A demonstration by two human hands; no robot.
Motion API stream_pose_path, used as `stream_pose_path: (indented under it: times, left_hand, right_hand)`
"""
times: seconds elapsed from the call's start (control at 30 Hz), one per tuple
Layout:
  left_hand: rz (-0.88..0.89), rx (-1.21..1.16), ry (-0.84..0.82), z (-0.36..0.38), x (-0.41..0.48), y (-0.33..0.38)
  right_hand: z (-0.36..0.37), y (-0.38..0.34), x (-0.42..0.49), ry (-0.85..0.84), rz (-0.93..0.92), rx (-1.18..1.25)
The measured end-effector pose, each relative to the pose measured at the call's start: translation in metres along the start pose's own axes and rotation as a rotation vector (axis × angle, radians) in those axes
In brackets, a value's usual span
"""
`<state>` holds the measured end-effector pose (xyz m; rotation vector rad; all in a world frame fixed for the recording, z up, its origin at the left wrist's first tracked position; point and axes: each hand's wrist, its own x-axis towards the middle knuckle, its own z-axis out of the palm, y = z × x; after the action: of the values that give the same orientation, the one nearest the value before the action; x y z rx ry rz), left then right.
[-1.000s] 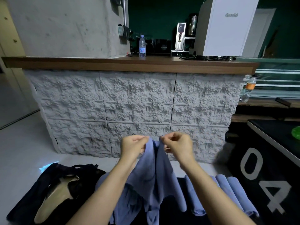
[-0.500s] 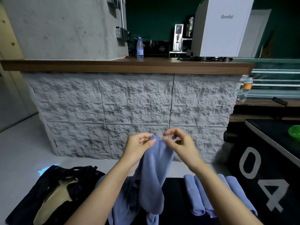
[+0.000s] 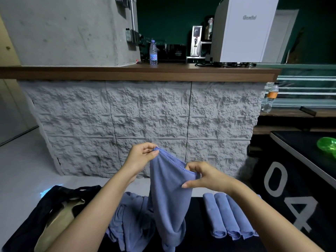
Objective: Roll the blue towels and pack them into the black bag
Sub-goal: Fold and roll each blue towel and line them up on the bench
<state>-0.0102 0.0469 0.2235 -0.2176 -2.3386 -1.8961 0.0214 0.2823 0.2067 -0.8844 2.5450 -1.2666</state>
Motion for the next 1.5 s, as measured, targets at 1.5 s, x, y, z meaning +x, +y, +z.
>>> stream_pose_path:
  times: [1.5]
  left_hand:
    - [-0.079, 0.146, -0.059, -0.005, -0.011, -0.031]
  right_hand:
    - [-0.024, 0.017, -0.015, 0.342, 0.228, -0.634]
